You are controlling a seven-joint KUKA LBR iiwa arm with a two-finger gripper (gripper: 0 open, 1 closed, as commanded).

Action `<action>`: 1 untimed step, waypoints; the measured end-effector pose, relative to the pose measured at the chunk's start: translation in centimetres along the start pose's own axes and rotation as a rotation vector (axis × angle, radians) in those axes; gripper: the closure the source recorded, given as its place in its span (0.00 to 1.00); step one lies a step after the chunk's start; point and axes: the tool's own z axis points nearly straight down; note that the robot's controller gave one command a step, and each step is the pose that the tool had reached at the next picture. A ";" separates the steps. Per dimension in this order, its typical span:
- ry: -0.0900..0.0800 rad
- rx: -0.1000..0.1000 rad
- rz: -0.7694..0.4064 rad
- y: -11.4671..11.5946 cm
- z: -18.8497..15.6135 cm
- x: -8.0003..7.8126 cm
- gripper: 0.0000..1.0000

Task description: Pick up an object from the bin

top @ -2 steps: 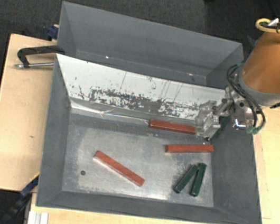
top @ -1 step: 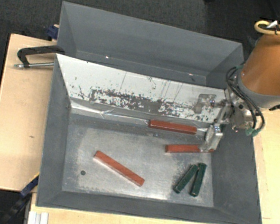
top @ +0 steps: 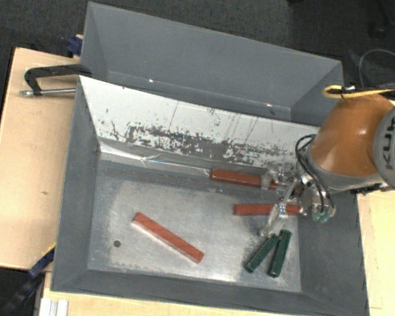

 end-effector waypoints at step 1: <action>-0.003 0.001 0.000 0.0 -0.2 -0.1 1.00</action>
Offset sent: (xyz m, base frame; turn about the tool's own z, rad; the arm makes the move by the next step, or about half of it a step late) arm 0.0000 0.0000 0.0000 0.0000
